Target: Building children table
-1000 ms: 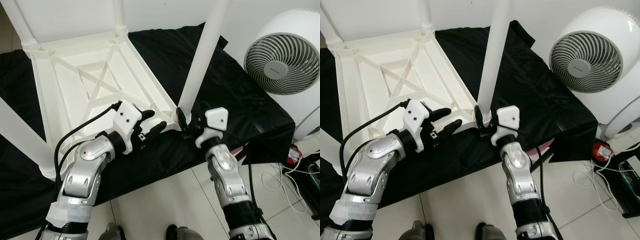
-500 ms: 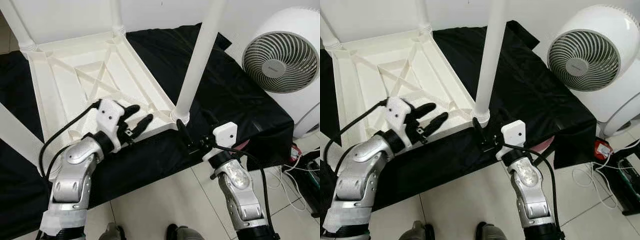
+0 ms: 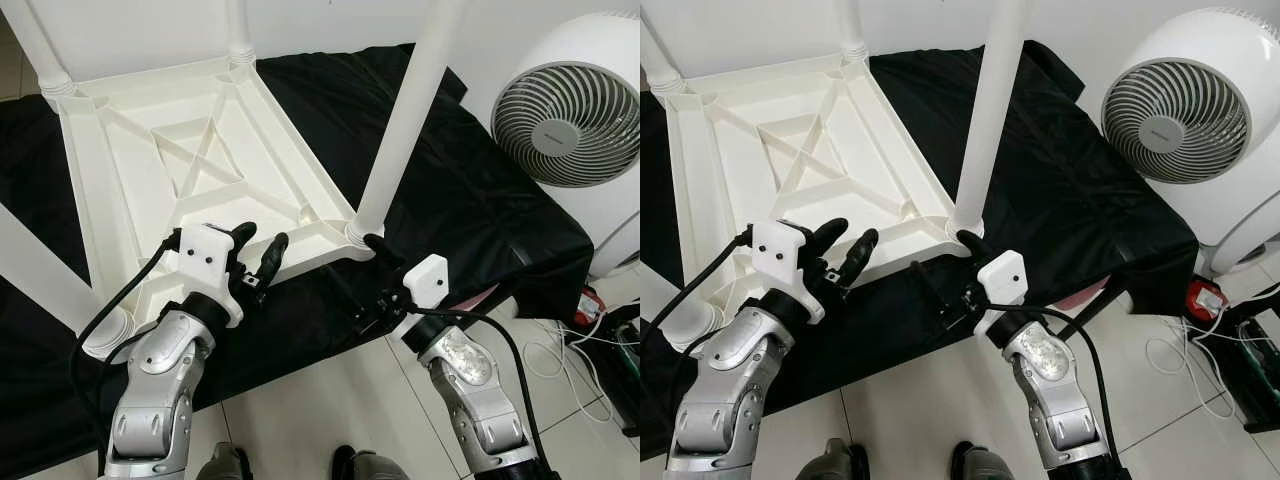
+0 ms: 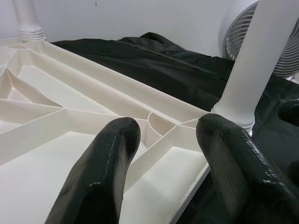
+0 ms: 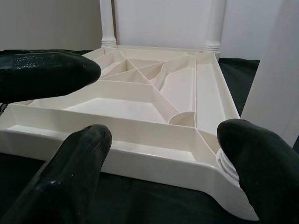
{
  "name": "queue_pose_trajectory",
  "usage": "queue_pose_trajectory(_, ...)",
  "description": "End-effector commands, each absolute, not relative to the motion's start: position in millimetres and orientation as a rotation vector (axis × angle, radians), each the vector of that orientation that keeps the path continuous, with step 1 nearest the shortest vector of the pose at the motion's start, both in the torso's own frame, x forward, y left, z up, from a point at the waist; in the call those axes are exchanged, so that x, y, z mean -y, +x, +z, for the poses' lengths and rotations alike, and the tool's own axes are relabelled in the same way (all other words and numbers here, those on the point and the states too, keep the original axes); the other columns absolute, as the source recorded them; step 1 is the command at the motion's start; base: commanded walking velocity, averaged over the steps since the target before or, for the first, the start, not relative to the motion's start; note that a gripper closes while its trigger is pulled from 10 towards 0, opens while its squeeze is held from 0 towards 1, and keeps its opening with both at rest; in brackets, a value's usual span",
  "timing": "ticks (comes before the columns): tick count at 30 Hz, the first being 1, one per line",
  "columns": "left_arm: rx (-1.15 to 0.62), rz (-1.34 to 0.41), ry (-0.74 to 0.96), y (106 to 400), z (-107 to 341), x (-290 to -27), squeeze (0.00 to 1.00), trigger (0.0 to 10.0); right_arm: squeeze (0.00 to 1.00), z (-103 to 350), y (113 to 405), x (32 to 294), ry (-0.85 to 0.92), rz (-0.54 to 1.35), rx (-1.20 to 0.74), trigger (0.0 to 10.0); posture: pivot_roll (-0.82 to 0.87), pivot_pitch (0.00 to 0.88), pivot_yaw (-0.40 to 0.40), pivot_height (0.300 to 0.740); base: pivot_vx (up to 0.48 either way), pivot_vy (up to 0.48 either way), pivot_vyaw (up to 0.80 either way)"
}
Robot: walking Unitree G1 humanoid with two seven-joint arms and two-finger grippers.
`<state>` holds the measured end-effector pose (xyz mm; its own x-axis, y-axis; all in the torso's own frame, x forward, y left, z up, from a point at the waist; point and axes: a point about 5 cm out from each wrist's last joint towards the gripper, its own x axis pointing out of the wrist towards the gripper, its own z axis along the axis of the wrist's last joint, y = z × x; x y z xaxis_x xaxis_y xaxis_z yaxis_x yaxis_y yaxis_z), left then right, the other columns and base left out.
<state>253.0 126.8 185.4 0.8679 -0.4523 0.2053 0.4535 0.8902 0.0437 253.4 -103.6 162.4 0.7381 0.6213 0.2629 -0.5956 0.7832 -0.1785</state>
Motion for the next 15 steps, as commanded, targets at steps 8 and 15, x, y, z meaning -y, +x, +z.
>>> queue_pose_trajectory(8, 0.207, -0.482, -0.047, 247.0, 185.1, -119.9, 0.00, 10.0, 0.00, 162.4, 250.4, 104.8, -0.068, 0.660, 0.306, 10.0, 0.00, 0.166, -0.004, 0.740, 0.000, 0.000, 0.00)
queue_pose_trajectory(15, 0.208, -0.479, -0.042, 246.7, 185.9, -120.7, 0.00, 10.0, 0.00, 162.7, 249.3, 105.0, -0.069, 0.668, 0.303, 10.0, 0.00, 0.159, -0.002, 0.740, 0.000, 0.000, 0.36)
